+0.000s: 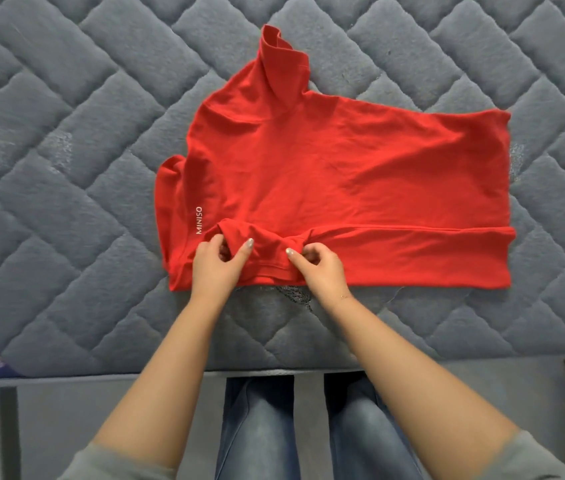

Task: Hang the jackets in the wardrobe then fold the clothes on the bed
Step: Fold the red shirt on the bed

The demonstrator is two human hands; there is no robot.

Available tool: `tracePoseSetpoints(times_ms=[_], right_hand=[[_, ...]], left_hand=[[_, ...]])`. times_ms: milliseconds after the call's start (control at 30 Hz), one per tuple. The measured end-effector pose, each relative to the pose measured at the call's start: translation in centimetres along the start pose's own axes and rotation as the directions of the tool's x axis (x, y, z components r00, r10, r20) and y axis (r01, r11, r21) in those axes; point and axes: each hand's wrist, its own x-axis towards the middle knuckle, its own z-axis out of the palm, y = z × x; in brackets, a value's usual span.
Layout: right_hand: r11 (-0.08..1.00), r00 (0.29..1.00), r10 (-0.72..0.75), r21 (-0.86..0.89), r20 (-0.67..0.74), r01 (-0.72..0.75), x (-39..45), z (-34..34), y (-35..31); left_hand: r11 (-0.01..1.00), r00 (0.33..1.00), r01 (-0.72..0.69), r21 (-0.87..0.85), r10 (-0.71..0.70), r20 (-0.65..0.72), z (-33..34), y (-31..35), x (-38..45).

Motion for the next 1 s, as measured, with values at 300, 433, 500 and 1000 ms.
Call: tracePoseSetpoints(times_ms=[300, 433, 500, 1000], right_hand=[[0.902, 0.999, 0.042, 0.430, -0.025, -0.028, -0.4, 1.6, -0.2], [0.974, 0.998, 0.002, 0.224, -0.063, 0.012, -0.5, 2.0, 0.2], [0.994, 0.993, -0.045, 0.094, -0.107, 0.055, -0.8, 2.3, 0.3], [0.988, 0.981, -0.151, 0.020, -0.124, 0.154, 3.4, -12.1, -3.3]], left_hand=[[0.928, 0.979, -0.088, -0.361, 0.147, 0.140, -2.7, -1.4, 1.3], [0.956, 0.979, -0.119, -0.267, 0.158, 0.131, -2.1, -2.7, 1.3], [0.977, 0.982, -0.167, -0.133, 0.177, 0.066, -1.7, -3.0, 1.1], [0.826, 0.881, -0.449, 0.340, 0.472, 0.019, 3.4, 10.9, 0.7]])
